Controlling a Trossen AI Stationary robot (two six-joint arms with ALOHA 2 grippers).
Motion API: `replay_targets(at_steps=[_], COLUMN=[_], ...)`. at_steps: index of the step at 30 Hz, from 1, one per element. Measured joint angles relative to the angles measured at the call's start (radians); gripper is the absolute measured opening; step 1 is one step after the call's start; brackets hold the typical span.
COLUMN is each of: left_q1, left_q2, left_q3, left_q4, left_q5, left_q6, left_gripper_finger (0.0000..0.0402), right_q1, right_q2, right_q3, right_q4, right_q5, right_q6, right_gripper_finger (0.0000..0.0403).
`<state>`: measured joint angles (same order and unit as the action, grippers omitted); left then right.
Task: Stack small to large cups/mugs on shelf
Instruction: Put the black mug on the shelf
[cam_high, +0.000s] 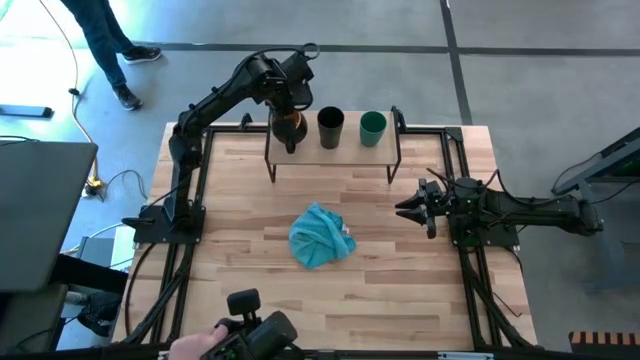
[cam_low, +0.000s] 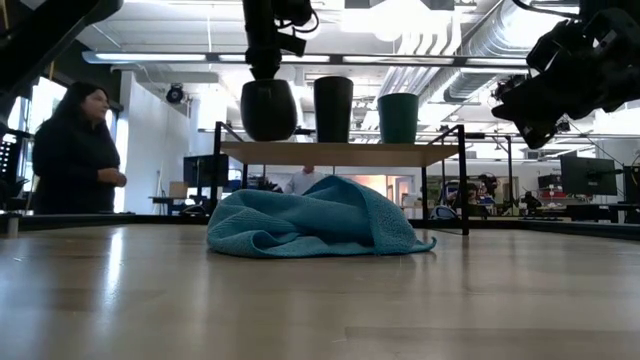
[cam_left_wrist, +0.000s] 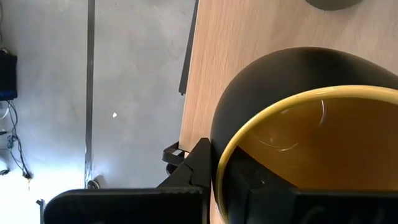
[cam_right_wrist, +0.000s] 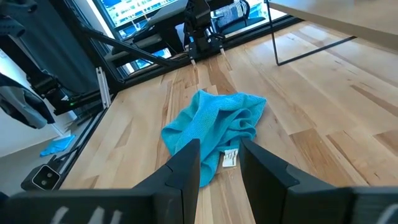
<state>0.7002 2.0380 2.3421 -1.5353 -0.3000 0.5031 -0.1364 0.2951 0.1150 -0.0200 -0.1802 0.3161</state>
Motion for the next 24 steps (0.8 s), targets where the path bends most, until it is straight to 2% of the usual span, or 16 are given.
replay_targets(at_steps=[7,11,24], left_q1=[0.000,0.000,0.005], left_q2=[0.000,0.000,0.010], left_q3=[0.000,0.000,0.000], left_q4=[0.005,-0.009,0.000], left_q5=[0.002,0.048,0.050], left_q6=[0.008,0.008,0.035], left_gripper_finger=[0.0003,0.0003,0.0003], right_q1=[0.000,0.000,0.000], right_q2=[0.000,0.000,0.000], right_q3=[0.000,0.000,0.000], right_q4=[-0.009,-0.009,-0.019], right_q5=[0.000,0.001,0.001], right_q6=[-0.002,-0.003,0.023], right_gripper_finger=[0.0103,0.0103,0.0103])
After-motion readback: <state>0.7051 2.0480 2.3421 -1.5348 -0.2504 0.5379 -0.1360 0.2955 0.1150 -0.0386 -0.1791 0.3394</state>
